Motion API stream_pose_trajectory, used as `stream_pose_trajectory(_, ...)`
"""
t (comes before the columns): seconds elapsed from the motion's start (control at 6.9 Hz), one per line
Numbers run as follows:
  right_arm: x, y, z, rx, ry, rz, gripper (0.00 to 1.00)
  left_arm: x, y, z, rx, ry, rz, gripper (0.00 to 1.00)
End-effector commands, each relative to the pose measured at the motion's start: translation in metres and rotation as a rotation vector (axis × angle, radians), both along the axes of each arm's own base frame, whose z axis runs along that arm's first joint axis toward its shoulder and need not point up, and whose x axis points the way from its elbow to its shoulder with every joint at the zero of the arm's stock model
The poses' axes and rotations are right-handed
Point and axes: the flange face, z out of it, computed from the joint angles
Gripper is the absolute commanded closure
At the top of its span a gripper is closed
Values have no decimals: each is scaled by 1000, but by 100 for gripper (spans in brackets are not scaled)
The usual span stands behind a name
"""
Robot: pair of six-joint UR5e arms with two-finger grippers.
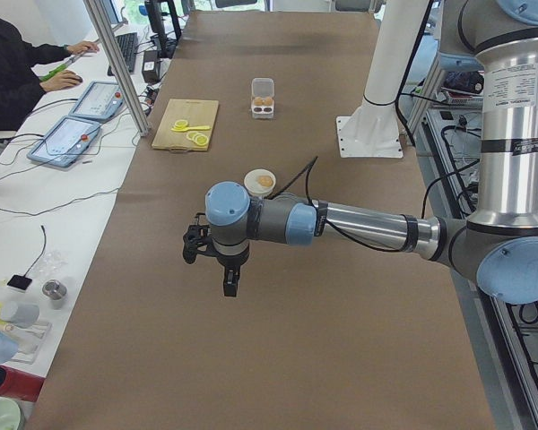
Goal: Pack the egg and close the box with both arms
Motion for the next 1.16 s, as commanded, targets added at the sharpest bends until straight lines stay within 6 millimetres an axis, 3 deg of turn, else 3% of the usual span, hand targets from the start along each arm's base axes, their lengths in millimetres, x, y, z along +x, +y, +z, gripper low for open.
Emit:
stream_pose_trajectory(0.0, 0, 0, 0, 0, -1, 0, 0, 0, 0, 0, 1, 0, 0, 1)
stream_pose_trajectory(0.43, -2, -1, -5, 8, -2, -2, 0, 0, 1, 0, -1, 0, 0, 1)
stream_pose_trajectory(0.72, -3, 4, 4, -8, -9, -5, 0, 1, -1, 1, -7, 6, -3, 1)
stream_pose_trajectory(1.01, -6, 4, 7, -15, -7, -9, 0, 2, -5, -27, 46, 10, -3, 1)
